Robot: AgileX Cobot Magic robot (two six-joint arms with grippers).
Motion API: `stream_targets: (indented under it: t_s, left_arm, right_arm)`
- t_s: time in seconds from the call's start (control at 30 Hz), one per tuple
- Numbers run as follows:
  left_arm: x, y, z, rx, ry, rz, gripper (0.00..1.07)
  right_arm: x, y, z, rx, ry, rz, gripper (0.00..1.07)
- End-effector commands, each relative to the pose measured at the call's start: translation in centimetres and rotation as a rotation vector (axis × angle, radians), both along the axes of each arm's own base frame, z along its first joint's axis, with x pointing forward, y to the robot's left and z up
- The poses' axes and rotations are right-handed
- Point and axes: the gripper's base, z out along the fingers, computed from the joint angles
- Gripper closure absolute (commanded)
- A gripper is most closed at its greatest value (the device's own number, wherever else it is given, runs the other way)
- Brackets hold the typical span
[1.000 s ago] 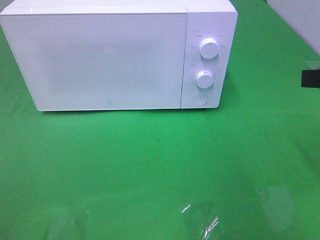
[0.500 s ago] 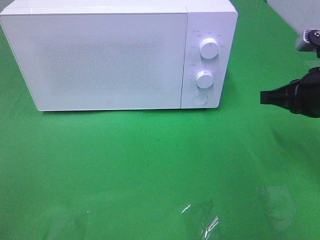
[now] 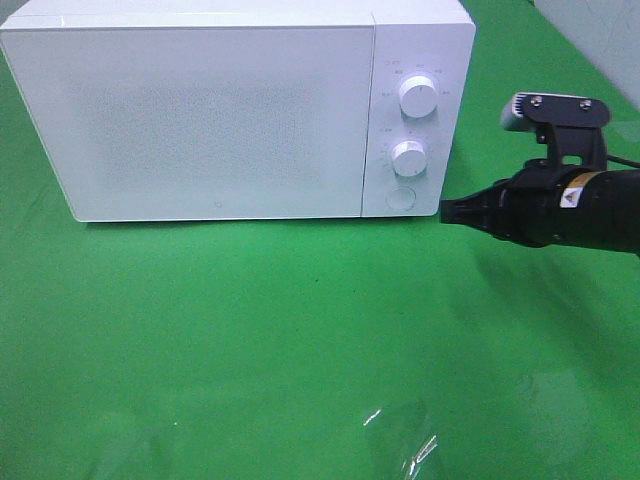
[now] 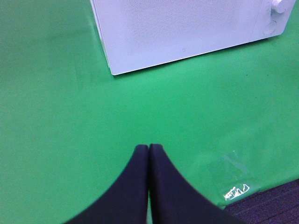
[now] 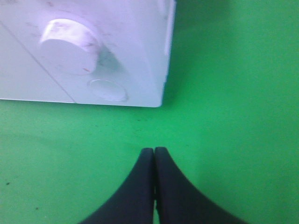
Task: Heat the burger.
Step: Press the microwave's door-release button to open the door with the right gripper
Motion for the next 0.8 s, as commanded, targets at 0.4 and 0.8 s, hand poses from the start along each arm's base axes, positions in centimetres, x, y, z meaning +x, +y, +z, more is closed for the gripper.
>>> stream_targets:
  t_s: [0.4, 0.8]
  left_arm:
    - [-0.2, 0.1, 0.0, -0.003, -0.031, 0.004, 1.06]
    - [-0.2, 0.1, 0.0, -0.003, -0.031, 0.004, 1.06]
  right_arm:
    - [3.0, 4.6, -1.6, 0.219, 0.046, -0.036, 1.07]
    - [4.9, 5.5, -3.1, 0.473, 0.087, -0.179, 1.07]
